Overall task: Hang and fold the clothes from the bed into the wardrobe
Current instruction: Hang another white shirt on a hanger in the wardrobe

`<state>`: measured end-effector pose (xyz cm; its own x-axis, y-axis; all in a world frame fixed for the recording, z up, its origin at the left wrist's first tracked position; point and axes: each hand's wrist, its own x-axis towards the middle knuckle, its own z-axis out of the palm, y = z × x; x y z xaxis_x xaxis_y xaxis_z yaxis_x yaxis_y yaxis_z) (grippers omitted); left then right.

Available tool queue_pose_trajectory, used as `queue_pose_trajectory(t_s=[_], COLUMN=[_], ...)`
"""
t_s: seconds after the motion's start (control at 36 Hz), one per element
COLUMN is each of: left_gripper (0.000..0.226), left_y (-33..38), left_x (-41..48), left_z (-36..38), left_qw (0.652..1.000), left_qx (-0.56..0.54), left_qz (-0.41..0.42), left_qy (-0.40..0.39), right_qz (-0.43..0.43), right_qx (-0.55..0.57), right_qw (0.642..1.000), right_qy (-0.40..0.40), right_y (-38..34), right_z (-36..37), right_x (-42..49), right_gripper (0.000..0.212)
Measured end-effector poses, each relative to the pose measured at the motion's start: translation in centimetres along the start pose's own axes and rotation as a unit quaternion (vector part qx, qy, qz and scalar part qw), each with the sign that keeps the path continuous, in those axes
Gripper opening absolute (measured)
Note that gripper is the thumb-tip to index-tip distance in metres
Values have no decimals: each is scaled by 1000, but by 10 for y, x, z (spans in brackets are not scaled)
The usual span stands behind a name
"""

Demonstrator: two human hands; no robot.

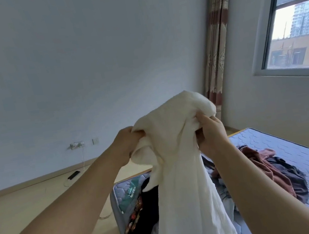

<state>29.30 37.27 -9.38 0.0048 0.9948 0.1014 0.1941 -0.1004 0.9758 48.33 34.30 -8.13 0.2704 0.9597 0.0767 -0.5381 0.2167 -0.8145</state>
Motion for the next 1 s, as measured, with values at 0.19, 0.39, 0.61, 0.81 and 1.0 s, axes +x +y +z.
queue_pose_trajectory(t_s=[0.19, 0.39, 0.61, 0.81, 1.0], left_gripper=[21, 18, 34, 63, 12], left_y=[37, 74, 51, 15, 21], left_x=[3, -5, -2, -12, -4], left_z=[1, 2, -1, 1, 0], left_qw=[971, 971, 953, 954, 993], left_qx=[-220, -183, -199, 50, -39], left_qz=[-14, 98, 147, 126, 72], left_qy=[-90, -119, -173, -266, -79], right_qz=[-37, -73, -51, -12, 1], right_qx=[-162, -304, -199, -101, -103], right_qw=[982, 923, 975, 992, 990], right_qy=[-87, -223, -85, -76, -92], right_y=[19, 41, 37, 11, 3], right_z=[-5, -5, 9, 19, 15], right_x=[0, -5, -2, 5, 8], right_gripper=[43, 57, 13, 16, 17])
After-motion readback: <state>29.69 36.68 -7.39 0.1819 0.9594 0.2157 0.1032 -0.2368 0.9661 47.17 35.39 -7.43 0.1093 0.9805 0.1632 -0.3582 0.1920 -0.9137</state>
